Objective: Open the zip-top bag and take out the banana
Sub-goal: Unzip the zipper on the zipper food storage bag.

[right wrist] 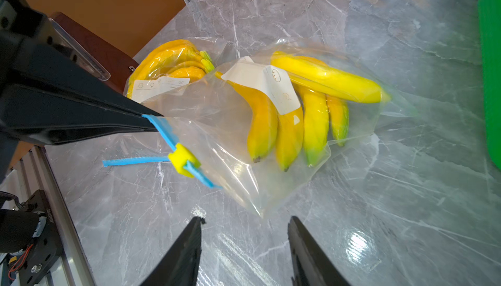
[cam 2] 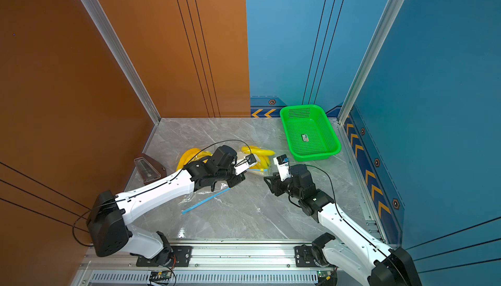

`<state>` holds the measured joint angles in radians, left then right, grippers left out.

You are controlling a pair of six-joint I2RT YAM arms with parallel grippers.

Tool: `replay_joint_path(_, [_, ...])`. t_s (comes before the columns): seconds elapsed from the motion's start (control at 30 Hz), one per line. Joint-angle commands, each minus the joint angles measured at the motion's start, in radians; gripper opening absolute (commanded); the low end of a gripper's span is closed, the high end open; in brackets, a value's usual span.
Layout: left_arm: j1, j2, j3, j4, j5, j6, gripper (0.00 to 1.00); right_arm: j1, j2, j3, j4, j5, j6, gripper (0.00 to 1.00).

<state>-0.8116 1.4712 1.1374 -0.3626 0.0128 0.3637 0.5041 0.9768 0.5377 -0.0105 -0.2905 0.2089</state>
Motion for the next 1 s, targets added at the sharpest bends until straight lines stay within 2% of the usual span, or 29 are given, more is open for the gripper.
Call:
replay_joint_path(0.0, [0.011, -0.034, -0.023, 0.021, 0.026, 0.017, 0.00, -0.004, 0.034, 0.051, 0.033, 0.023, -0.045, 0.54])
replay_joint_path(0.1, [0.012, -0.044, -0.032, 0.024, 0.028, 0.015, 0.00, -0.002, 0.078, 0.074, 0.050, -0.039, -0.053, 0.54])
replay_joint_path(0.23, [0.014, -0.053, -0.041, 0.023, 0.025, 0.018, 0.00, 0.039, 0.131, 0.113, 0.035, -0.095, -0.107, 0.48])
replay_joint_path(0.33, [0.017, -0.064, -0.051, 0.022, 0.024, 0.018, 0.00, 0.049, 0.141, 0.122, 0.049, -0.092, -0.120, 0.38])
replay_joint_path(0.53, [0.026, -0.063, -0.047, 0.022, 0.004, 0.007, 0.00, 0.050, 0.140, 0.124, 0.056, -0.093, -0.131, 0.11])
replay_joint_path(0.67, [0.035, -0.053, -0.040, 0.021, 0.006, -0.006, 0.00, 0.052, 0.109, 0.104, 0.059, -0.089, -0.125, 0.00])
replay_joint_path(0.83, [0.035, -0.051, -0.037, 0.021, 0.016, -0.011, 0.01, 0.057, 0.098, 0.097, 0.066, -0.085, -0.117, 0.00])
replay_joint_path(0.9, [0.034, -0.057, -0.033, 0.022, 0.034, -0.017, 0.23, 0.061, 0.103, 0.102, 0.062, -0.088, -0.121, 0.00])
replay_joint_path(0.93, [0.033, -0.061, -0.029, 0.022, 0.055, -0.017, 0.40, 0.066, 0.105, 0.104, 0.055, -0.090, -0.127, 0.00])
replay_joint_path(0.97, [0.030, -0.063, -0.022, 0.022, 0.079, -0.014, 0.54, 0.070, 0.107, 0.109, 0.049, -0.090, -0.131, 0.00])
